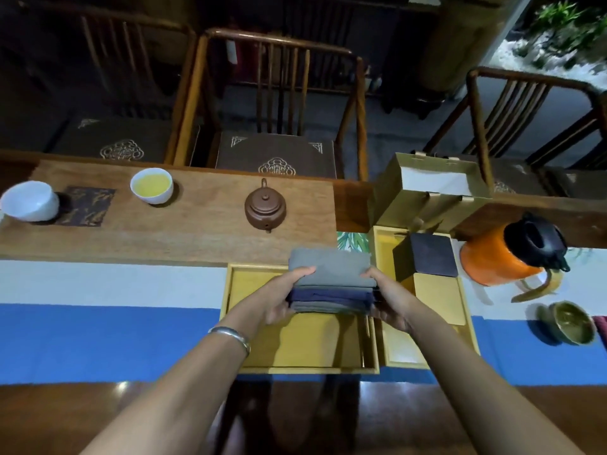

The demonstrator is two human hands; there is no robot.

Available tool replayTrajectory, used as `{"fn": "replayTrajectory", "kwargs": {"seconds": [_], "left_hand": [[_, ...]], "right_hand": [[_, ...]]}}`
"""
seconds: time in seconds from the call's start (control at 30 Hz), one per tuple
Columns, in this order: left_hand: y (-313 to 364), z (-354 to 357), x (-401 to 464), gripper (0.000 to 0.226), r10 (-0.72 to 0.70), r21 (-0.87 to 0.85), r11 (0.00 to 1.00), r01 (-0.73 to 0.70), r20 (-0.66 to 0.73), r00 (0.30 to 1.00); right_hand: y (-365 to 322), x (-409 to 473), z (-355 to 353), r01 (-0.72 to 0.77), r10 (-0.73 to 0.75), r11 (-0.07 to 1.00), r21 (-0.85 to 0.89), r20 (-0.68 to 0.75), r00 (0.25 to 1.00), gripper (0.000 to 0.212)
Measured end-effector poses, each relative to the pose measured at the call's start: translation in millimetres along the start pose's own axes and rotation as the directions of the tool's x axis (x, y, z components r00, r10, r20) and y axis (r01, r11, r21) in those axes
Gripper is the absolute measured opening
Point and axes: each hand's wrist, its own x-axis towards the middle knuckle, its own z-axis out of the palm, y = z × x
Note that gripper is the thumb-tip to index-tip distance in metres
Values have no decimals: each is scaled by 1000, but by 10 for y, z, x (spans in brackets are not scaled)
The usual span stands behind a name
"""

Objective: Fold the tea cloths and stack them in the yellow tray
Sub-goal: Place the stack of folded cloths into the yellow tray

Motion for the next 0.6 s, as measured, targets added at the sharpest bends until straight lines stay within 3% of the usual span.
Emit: {"fn": "replayTrajectory", "kwargs": {"seconds": [0.23,0.4,0.5,0.6], "left_hand": [[-70,10,152,51,-3,-61,998,3,6,1000],[-121,-37,206,64,16,-62,998,-19,-45,999],[-143,-79,220,80,37,-39,998,-41,-83,996],[-159,-82,241,81,48,-20,999,-50,-108,993]], "right_hand": [[-2,107,-94,1,-16,992,-124,-124,992,53],[49,58,-70,131,-153,966,-223,-85,985,36],[65,29,-32,169,-188,967,-192,-83,979,25],[60,37,-21,171,-192,971,-170,-116,975,20]]}}
